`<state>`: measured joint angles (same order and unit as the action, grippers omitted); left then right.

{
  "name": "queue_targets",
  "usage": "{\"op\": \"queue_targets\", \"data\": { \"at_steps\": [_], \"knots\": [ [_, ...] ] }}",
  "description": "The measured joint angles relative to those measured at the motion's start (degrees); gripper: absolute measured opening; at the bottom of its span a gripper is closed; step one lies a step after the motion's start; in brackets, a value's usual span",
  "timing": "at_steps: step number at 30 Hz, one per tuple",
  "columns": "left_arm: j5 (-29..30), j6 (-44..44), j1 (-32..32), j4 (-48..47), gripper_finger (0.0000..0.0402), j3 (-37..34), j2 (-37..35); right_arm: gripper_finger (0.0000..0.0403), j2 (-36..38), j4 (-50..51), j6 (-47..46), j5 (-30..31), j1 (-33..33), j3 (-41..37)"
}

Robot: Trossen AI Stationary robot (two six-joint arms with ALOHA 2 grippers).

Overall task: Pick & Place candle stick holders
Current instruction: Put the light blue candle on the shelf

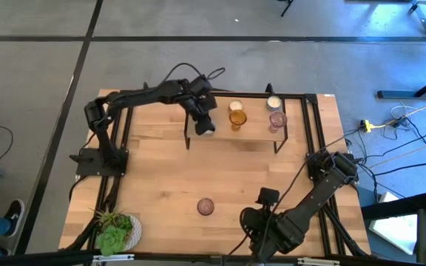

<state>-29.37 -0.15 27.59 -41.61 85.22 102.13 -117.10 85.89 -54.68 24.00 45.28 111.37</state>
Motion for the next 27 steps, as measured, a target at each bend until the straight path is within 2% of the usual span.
{"op": "queue_targets", "data": {
  "at_steps": [4,14,27],
  "knots": [
    [4.5,-0.6,0.9,-1.2,0.0138,0.4,-0.3,0.0328,0.0,0.0,0.0,0.0,0.0,0.0],
    [4.8,-1.2,2.3,-1.7,0.0145,0.4,-0.2,0.0328,0.0,-0.2,0.0,0.0,0.1,0.0],
    [4.4,-1.2,1.8,-1.9,0.0260,0.3,-0.2,0.0328,0.0,-0.3,0.0,0.0,0.1,0.0]
  ]
}}
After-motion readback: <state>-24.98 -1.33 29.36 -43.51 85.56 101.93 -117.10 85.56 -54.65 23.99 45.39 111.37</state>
